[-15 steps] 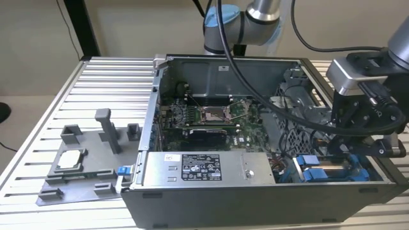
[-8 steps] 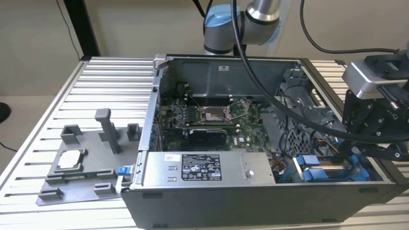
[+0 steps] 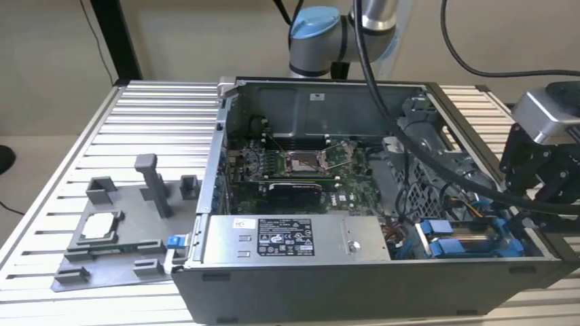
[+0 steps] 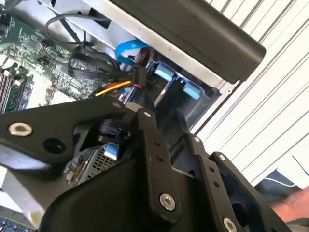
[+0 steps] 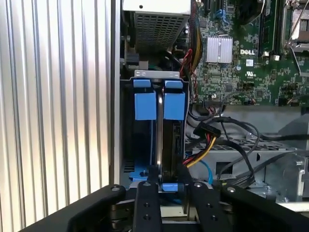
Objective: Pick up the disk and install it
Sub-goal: 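Insert the second disk wire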
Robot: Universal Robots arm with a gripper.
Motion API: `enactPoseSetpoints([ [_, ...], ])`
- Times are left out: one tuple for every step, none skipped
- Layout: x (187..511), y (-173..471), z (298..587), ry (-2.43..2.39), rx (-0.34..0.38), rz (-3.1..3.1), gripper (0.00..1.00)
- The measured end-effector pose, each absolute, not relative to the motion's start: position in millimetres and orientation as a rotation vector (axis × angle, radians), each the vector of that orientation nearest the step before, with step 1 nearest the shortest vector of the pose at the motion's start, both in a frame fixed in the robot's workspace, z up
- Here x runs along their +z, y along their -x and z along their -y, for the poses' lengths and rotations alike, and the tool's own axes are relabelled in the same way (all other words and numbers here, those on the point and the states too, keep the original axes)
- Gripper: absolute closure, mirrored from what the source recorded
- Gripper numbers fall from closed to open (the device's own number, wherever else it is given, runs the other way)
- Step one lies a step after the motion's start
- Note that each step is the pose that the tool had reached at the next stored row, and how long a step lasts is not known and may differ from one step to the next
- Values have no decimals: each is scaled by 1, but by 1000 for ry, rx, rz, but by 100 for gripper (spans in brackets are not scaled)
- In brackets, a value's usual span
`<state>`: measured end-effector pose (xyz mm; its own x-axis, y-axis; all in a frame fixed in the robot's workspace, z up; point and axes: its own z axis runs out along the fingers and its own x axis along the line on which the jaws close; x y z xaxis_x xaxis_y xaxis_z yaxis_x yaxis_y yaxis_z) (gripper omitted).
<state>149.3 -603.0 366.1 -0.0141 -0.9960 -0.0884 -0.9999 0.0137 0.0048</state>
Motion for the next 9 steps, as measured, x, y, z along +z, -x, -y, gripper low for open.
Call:
enactPoseSetpoints([
  [366, -151, 603, 2161, 105, -2191, 0],
  [366, -153, 604, 2158, 112, -2188, 0],
  [366, -154, 604, 2153, 123, -2182, 0],
  [366, -155, 604, 2146, 137, -2176, 0],
  [366, -156, 604, 2140, 151, -2168, 0],
  [366, -156, 604, 2134, 164, -2161, 0],
  [366, -157, 604, 2129, 176, -2154, 0],
  [366, -158, 604, 2125, 185, -2148, 0],
  [366, -160, 604, 2123, 194, -2142, 0],
])
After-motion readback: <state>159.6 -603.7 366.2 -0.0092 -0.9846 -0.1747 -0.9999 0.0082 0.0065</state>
